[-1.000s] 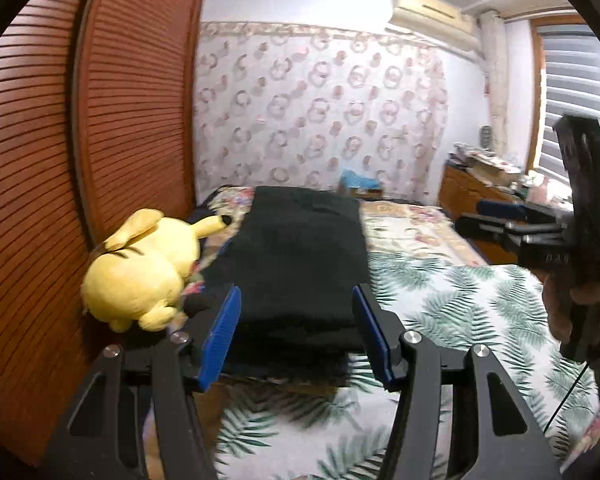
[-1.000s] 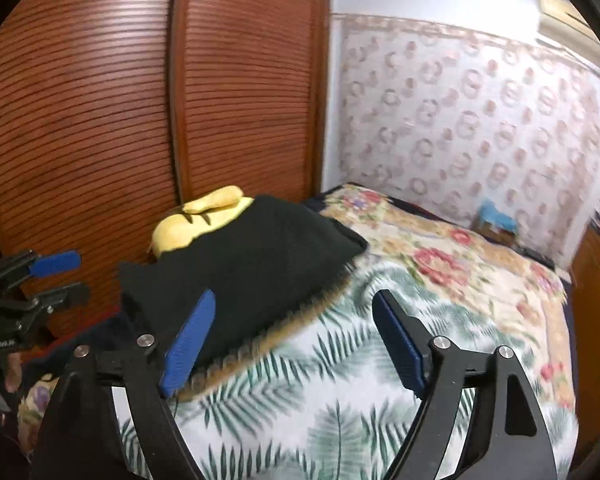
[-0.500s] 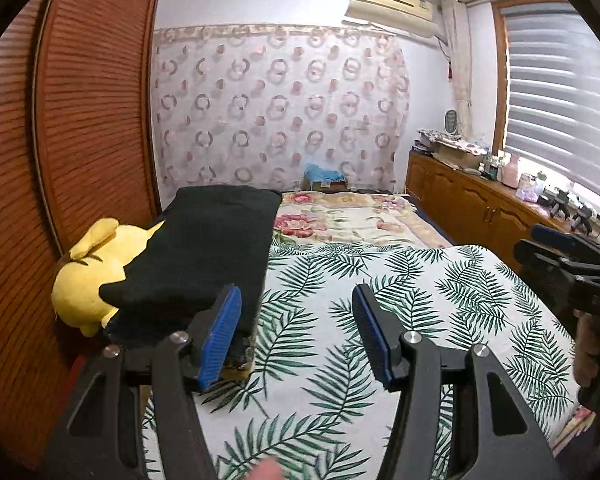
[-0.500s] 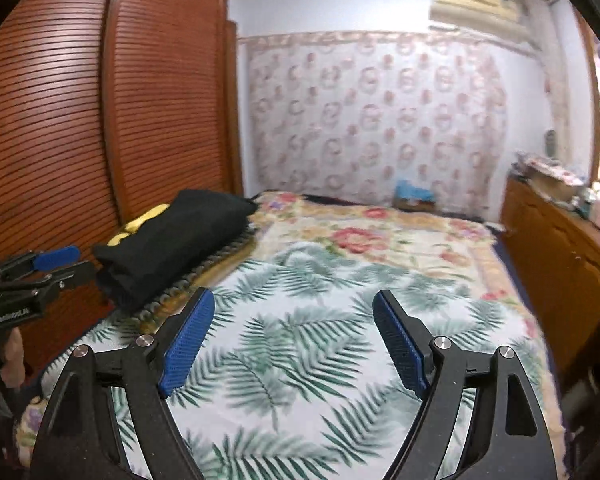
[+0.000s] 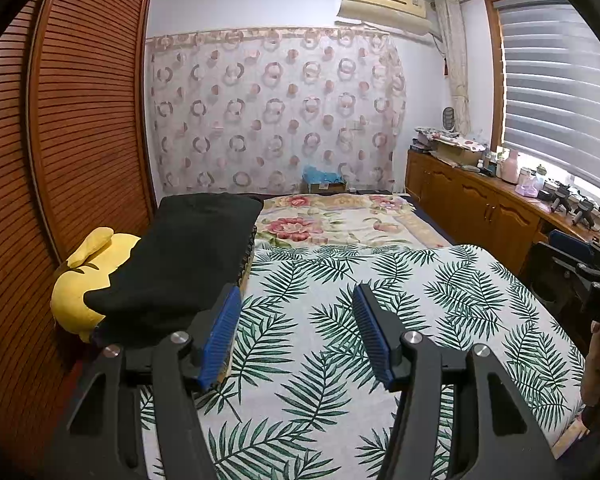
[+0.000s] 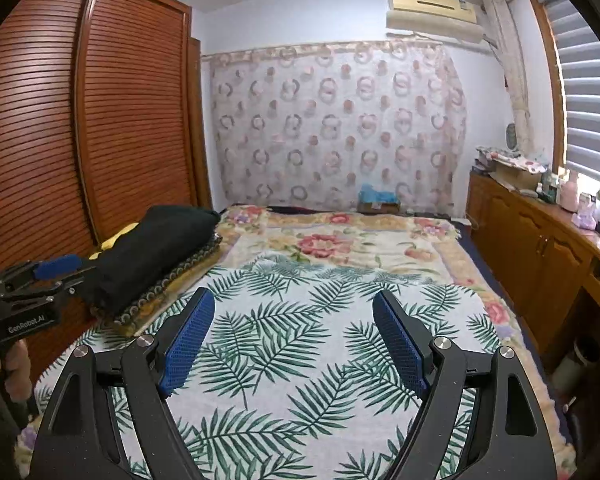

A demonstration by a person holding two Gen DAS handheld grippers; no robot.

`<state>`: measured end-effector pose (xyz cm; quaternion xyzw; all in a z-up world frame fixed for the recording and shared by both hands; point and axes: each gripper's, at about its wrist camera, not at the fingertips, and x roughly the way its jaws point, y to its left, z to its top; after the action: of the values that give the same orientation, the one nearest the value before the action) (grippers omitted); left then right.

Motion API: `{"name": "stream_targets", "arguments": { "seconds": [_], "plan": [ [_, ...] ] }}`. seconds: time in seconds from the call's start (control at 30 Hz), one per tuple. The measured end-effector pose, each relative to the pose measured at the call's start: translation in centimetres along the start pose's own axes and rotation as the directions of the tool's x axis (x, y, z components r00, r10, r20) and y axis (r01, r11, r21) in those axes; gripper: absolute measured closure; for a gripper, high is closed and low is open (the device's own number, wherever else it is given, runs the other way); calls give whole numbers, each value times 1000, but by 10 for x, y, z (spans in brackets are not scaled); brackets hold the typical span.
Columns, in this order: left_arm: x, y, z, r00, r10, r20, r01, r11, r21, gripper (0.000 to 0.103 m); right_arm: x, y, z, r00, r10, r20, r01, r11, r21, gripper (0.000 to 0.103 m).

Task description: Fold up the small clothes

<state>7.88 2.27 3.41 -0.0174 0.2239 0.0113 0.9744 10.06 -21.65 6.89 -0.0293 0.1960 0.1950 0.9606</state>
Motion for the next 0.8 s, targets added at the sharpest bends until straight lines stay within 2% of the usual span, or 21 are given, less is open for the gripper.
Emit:
{"name": "stream_targets", "arguments": {
  "seconds": [0.8],
  "plan": [
    [-2, -2, 3, 1000, 5, 8, -5, 1000, 0, 45, -2, -10, -5, 999, -36, 0, 36, 999, 22, 20]
  ]
}}
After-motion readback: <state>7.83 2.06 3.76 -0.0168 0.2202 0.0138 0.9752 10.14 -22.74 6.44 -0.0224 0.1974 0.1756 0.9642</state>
